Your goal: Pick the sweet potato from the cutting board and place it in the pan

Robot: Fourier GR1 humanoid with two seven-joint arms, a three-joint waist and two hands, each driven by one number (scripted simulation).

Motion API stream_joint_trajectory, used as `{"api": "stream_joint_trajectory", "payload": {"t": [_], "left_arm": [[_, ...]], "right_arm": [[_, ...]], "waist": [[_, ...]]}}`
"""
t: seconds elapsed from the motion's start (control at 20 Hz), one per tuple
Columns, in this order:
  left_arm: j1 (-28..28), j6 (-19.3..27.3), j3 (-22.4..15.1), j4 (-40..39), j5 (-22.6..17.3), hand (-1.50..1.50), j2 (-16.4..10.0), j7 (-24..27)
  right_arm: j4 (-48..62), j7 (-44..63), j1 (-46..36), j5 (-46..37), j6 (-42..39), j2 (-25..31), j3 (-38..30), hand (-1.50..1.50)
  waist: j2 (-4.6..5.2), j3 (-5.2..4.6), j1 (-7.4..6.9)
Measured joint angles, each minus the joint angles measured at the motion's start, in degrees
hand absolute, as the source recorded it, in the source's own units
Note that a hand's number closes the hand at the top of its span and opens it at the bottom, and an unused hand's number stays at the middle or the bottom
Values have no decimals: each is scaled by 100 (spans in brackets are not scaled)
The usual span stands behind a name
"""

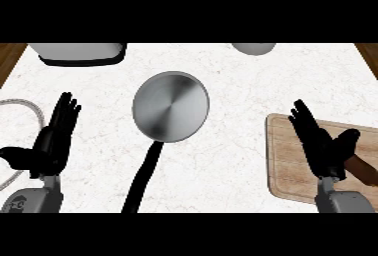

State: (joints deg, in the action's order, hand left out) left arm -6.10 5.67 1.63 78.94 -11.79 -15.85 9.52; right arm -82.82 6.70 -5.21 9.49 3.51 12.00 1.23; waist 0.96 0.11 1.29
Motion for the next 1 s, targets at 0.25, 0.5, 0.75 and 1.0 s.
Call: {"api": "stream_joint_trajectory", "payload": {"t": [0.25,0.5,0.75,1.0], "left_arm": [[193,114,-223,-15,490,0,-265,-318],[544,182,-453,-44,864,0,-447,-600],[819,248,-679,352,1094,0,-496,-968],[971,272,-790,632,1189,0,-479,-1153]], "right_arm": [[-432,-469,-337,-110,-802,781,-25,-150],[-789,-1068,-239,-946,-684,1937,-602,-150],[-865,-1645,648,-1209,-868,2881,-1443,-150],[-972,-2050,1187,-1915,-1165,3873,-1777,-150]], "waist": [[-94,0,-74],[-158,-16,69],[-150,-7,71],[-135,-10,10]]}}
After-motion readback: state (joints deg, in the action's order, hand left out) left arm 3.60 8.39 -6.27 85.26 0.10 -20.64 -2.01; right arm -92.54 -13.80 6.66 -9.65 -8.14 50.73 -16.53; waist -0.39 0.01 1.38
